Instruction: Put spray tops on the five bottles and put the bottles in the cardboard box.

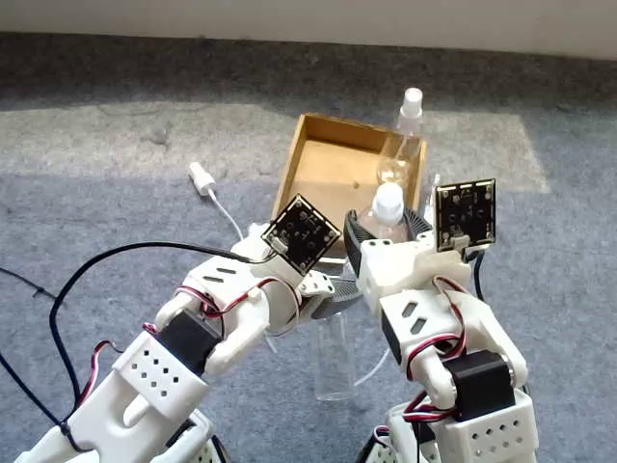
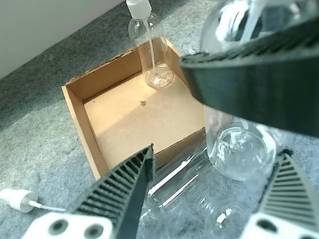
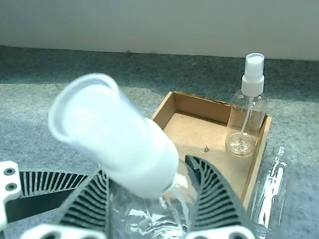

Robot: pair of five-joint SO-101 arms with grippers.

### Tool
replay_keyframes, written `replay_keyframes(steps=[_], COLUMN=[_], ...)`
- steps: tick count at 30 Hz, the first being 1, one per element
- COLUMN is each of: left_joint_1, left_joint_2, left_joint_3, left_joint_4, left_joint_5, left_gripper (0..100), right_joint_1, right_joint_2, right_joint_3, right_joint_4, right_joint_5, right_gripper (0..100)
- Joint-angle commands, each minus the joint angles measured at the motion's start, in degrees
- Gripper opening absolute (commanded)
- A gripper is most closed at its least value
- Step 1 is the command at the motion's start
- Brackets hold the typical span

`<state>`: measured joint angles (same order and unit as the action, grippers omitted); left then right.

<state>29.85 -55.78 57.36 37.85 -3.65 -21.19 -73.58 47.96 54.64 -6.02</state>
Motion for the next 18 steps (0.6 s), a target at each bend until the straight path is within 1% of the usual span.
replay_keyframes(steps=[1,4,8,10,13,18], left_joint_1=[-0.84,-0.84,-0.92,-0.92,-0.92,-1.27], left_joint_2=[-0.75,-0.75,-0.75,-0.75,-0.75,-0.75], left_joint_3=[-0.92,0.13,2.59,5.14,8.48,11.30], left_joint_4=[-1.23,-1.14,-1.14,-1.41,-1.85,-6.24], left_joint_5=[-0.09,-0.09,-0.09,-0.09,-0.09,-0.26], left_gripper=[33,33,33,33,33,33], right_joint_1=[2.51,6.99,12.18,13.67,14.37,14.20], right_joint_2=[0.13,6.46,20.88,27.38,35.56,44.53], right_joint_3=[-0.31,-0.48,-0.75,-0.92,-0.84,-0.48], right_joint_4=[-5.49,-12.35,-24.13,-31.16,-40.92,-53.32], right_joint_5=[0.62,2.81,2.90,2.90,2.90,2.81], right_gripper=[0.4,0.4,0.4,0.4,0.4,0.4])
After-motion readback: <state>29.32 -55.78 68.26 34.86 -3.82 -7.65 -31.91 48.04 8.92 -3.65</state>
